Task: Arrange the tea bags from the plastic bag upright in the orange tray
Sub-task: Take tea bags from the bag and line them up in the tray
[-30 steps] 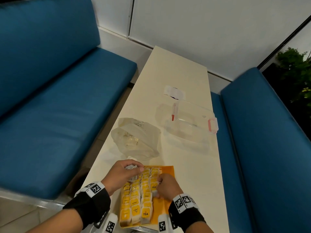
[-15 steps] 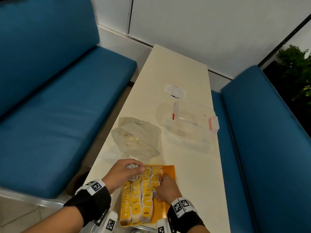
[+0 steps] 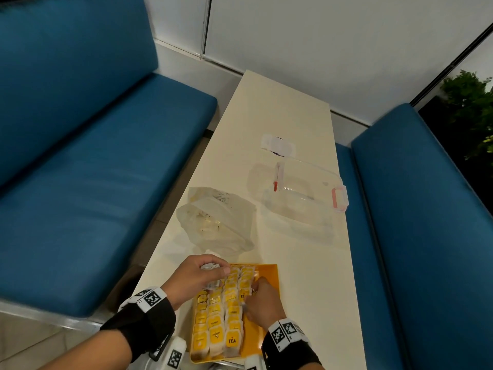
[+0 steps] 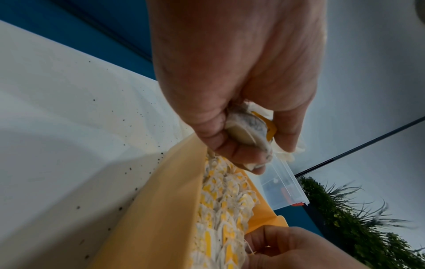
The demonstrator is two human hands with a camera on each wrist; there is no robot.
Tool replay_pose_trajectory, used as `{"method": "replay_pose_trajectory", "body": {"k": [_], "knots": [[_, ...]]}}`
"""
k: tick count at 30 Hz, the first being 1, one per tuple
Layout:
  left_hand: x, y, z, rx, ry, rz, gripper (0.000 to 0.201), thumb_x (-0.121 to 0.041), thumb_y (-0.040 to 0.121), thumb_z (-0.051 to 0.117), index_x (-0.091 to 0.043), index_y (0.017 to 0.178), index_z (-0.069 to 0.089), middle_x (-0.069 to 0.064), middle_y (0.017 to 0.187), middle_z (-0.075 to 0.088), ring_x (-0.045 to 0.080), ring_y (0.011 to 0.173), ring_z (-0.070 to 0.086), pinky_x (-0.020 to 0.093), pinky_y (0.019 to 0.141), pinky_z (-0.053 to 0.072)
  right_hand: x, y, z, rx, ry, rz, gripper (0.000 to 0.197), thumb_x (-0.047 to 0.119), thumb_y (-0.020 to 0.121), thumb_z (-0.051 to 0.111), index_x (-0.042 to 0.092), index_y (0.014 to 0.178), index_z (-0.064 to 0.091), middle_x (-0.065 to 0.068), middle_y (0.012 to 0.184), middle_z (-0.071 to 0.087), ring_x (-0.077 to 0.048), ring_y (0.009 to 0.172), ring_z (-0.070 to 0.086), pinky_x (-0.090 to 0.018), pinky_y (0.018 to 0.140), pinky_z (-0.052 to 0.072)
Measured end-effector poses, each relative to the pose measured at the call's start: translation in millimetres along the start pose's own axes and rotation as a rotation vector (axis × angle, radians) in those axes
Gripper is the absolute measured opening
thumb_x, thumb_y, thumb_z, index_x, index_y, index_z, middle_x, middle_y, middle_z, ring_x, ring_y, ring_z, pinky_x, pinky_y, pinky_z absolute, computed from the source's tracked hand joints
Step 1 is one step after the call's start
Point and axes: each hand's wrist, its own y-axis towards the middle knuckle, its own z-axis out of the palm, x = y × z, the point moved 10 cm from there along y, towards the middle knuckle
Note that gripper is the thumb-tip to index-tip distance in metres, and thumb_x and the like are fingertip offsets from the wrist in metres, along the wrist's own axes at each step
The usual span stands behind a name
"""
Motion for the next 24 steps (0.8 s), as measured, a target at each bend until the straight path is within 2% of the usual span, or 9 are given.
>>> {"method": "replay_pose_trajectory", "body": {"k": [2,4,8,11,13,16,20,22,24], "knots": [[0.5,-0.6,0.3,0.010,-0.015,-0.015,0.022,-0.043,0.084,0.079,-0.026,0.097,0.081,-0.005,0.105,0.077,0.017,0.103,0.072,0.035,0.085,0.060,-0.5,-1.6,0.7,0.009,0.014,0.011,0.018,0.018,0.087,0.062,0.017,0.104,0.054,-0.004,0.112,0.066,-0.018,0.093,0.066,-0.028,0.075,0.054],[-1.1,-1.3,3.1,0.040,-0.062,-0.042,0.035,-0.052,0.088,0.071,-0.020,0.099,0.080,0.000,0.105,0.077,0.021,0.101,0.073,0.036,0.085,0.060,1.1,-4.1,-1.5,0.025,0.013,0.015,0.022,0.017,0.087,0.059,0.015,0.108,0.054,-0.002,0.109,0.064,-0.020,0.095,0.066,-0.032,0.078,0.056],[-0.5,-5.1,9.8,0.081,-0.306,-0.188,0.042,-0.042,0.102,0.053,-0.008,0.107,0.077,0.013,0.106,0.075,0.027,0.091,0.072,0.036,0.079,0.059,25.5,-11.9,-30.4,-0.071,-0.013,-0.109,0.022,0.016,0.094,0.054,0.015,0.116,0.054,0.001,0.105,0.060,-0.015,0.095,0.061,-0.022,0.073,0.043],[-2.3,-8.7,16.3,0.086,-0.441,-0.251,0.040,-0.032,0.104,0.049,-0.004,0.112,0.076,0.020,0.113,0.073,0.030,0.090,0.072,0.034,0.067,0.061,62.7,-27.4,-51.7,-0.137,0.111,-0.322,0.016,0.015,0.092,0.058,0.022,0.105,0.062,0.006,0.094,0.066,-0.004,0.082,0.060,-0.012,0.068,0.044],[-5.6,-8.9,22.1,0.109,-0.465,-0.244,0.041,-0.029,0.105,0.045,-0.002,0.114,0.075,0.024,0.116,0.072,0.033,0.094,0.071,0.037,0.070,0.062,77.9,-34.8,-56.5,-0.127,0.224,-0.404,0.015,0.013,0.089,0.063,0.026,0.096,0.066,0.010,0.091,0.066,-0.003,0.080,0.061,-0.013,0.070,0.048],[-11.4,-7.6,29.1,0.167,-0.426,-0.193,0.037,-0.019,0.103,0.044,-0.002,0.112,0.075,0.024,0.113,0.071,0.035,0.095,0.068,0.040,0.076,0.058,80.6,-34.4,-60.0,-0.104,0.371,-0.374,0.017,0.011,0.089,0.064,0.027,0.089,0.067,0.005,0.087,0.070,-0.010,0.075,0.066,-0.021,0.065,0.052],[-21.1,-8.5,33.7,0.247,-0.259,-0.096,0.032,-0.005,0.099,0.046,-0.006,0.113,0.074,0.023,0.107,0.071,0.032,0.091,0.068,0.034,0.066,0.055,74.6,-31.3,-58.2,-0.018,0.540,-0.275,0.011,0.008,0.093,0.061,0.017,0.095,0.068,-0.005,0.085,0.072,-0.014,0.066,0.068,-0.023,0.055,0.046],[-25.5,-9.7,34.5,0.273,-0.213,-0.065,0.026,-0.009,0.095,0.052,-0.005,0.109,0.073,0.022,0.105,0.072,0.030,0.090,0.069,0.034,0.069,0.054,75.6,-32.8,-55.4,0.048,0.616,-0.246,0.012,0.011,0.095,0.059,0.015,0.099,0.070,-0.003,0.085,0.073,-0.015,0.069,0.069,-0.025,0.053,0.045],[-27.3,-11.0,39.2,0.324,-0.210,-0.048,0.029,-0.014,0.088,0.054,-0.007,0.112,0.069,0.025,0.104,0.071,0.034,0.091,0.068,0.039,0.075,0.052,75.8,-33.2,-53.2,0.103,0.709,-0.209,0.014,0.013,0.096,0.058,0.013,0.102,0.071,-0.005,0.088,0.073,-0.019,0.072,0.067,-0.025,0.052,0.044]]}}
